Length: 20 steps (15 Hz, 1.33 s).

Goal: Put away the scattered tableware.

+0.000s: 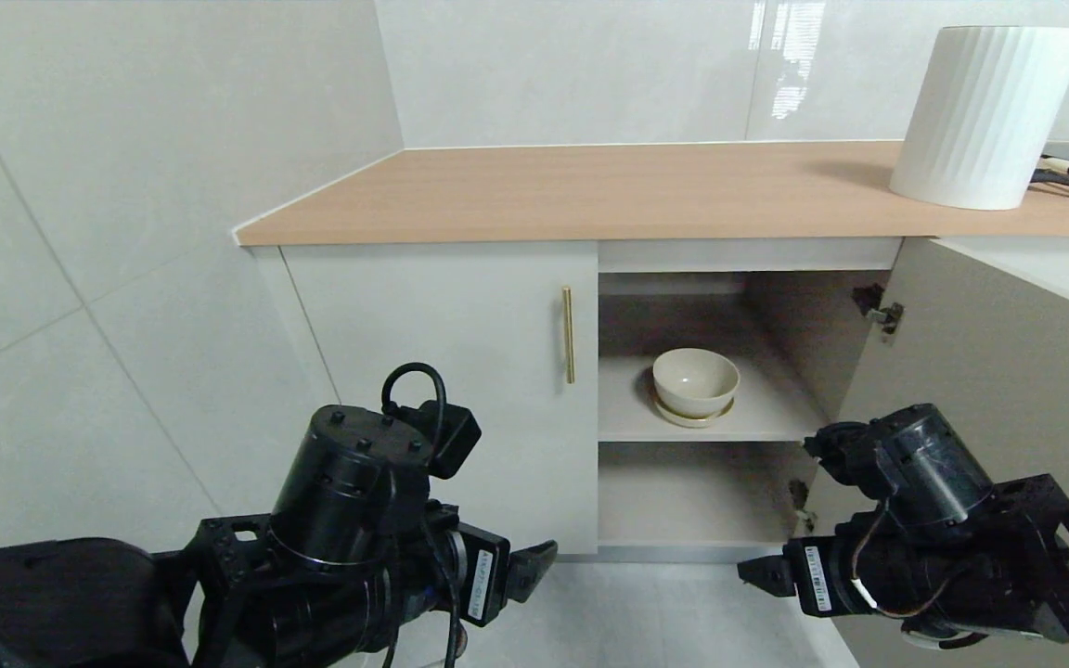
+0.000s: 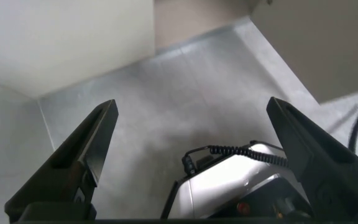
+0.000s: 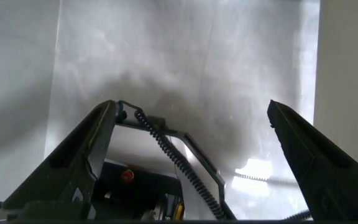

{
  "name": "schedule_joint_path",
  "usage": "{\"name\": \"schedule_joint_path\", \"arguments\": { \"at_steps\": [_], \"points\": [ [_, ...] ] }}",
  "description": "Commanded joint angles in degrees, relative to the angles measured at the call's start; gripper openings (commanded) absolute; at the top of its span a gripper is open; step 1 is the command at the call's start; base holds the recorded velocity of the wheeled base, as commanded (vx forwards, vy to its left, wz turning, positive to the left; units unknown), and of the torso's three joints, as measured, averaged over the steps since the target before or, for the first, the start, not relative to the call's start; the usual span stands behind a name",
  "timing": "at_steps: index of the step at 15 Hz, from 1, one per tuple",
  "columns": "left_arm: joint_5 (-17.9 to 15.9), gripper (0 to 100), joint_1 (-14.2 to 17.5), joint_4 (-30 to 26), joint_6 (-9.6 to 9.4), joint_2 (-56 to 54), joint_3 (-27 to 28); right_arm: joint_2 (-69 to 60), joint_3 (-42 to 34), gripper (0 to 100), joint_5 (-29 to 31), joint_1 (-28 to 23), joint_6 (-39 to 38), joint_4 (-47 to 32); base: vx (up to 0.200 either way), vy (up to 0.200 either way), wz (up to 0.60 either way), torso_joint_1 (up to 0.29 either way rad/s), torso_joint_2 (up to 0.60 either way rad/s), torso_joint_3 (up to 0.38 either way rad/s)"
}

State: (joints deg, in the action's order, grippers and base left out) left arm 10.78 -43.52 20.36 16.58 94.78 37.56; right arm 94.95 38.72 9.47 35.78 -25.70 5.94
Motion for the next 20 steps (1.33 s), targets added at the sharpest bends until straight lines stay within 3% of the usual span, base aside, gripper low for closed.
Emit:
{"name": "schedule_joint_path", "arguments": {
  "at_steps": [1, 9, 20],
  "points": [
    [0.0, 100, 0.0, 0.0, 0.03, 0.1, 0.0, 0.1, -0.3, 100, 0.0, 0.1, 0.0, 0.0, -0.2, 0.0, 0.0, 0.002, 0.0, 0.007],
    [0.0, 100, 0.0, 0.0, 0.03, 0.1, -0.1, 0.6, -0.4, 100, 0.2, 1.0, 0.0, 0.0, -0.2, 0.0, 0.0, 0.004, 0.0, 0.003],
    [0.6, 100, 0.1, 0.0, -0.41, 0.5, -0.5, -0.2, -1.0, 100, 0.5, 0.9, 1.8, -0.9, 0.0, -0.018, 0.0, 0.0, 0.0, 0.001]
  ]
}}
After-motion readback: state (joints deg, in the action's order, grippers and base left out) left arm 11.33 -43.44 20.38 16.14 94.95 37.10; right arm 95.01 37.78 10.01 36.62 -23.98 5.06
